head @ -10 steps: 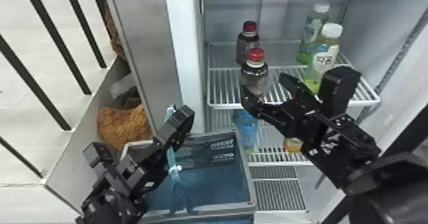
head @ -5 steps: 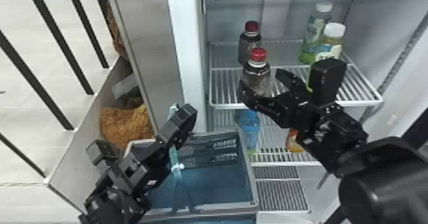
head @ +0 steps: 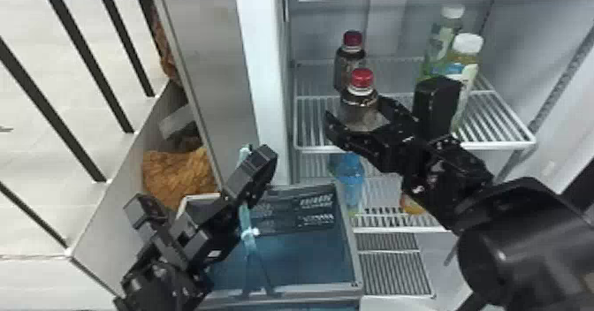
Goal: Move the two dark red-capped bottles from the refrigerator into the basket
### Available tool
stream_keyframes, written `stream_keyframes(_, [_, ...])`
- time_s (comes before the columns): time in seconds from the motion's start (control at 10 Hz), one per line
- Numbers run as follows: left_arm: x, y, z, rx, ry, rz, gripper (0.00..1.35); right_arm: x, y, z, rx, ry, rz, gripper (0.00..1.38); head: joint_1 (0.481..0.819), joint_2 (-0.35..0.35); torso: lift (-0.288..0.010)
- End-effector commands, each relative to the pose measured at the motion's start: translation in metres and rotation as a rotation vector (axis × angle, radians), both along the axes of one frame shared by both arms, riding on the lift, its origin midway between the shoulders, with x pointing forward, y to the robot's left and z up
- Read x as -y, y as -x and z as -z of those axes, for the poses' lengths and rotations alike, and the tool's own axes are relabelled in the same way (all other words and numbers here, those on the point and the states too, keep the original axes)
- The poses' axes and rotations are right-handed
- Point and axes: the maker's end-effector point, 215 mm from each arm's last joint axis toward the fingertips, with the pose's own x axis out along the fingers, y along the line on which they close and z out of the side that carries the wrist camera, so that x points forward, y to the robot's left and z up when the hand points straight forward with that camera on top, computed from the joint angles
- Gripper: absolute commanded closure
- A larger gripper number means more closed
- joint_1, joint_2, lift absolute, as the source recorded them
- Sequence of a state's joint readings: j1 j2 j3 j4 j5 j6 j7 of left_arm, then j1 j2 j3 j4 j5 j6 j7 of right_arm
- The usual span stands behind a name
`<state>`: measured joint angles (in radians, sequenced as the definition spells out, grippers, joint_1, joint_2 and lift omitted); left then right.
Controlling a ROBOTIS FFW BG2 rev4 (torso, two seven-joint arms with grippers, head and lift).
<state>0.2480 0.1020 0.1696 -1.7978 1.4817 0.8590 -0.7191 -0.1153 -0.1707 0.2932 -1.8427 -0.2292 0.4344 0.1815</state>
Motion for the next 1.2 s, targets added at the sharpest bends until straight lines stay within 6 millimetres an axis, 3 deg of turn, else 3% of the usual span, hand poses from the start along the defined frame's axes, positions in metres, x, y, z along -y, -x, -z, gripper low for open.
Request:
stream_keyframes(0.0, [0.0, 0.0, 0.0, 0.0, 0.0, 0.0, 1.19, 0.001, -0.002, 0.003, -0.011, 0.01, 0.005, 0.32, 0.685, 0.073, -0.034])
stream_keyframes(0.3, [0.0, 0.0, 0.0, -0.001, -0.001, 0.0, 1.19, 0.023, 0.001, 0.022, -0.097, 0.046, 0.054, 1.21, 0.69, 0.064, -0.034])
stream_keyframes(0.4, [0.0, 0.0, 0.0, 0.0, 0.0, 0.0, 1.19, 0.028, 0.001, 0.02, -0.091, 0.053, 0.069, 1.28, 0.695, 0.056, -0.034])
stream_keyframes(0.7, [0.001, 0.0, 0.0, 0.001, 0.0, 0.002, 1.19, 0.029, 0.006, 0.016, -0.081, 0.052, 0.07, 1.28, 0.695, 0.042, -0.034])
stream_keyframes(1.1, [0.001, 0.001, 0.001, -0.002, 0.002, 0.001, 1.19, 0.038, 0.03, -0.006, -0.044, 0.02, 0.074, 1.28, 0.695, 0.035, -0.034])
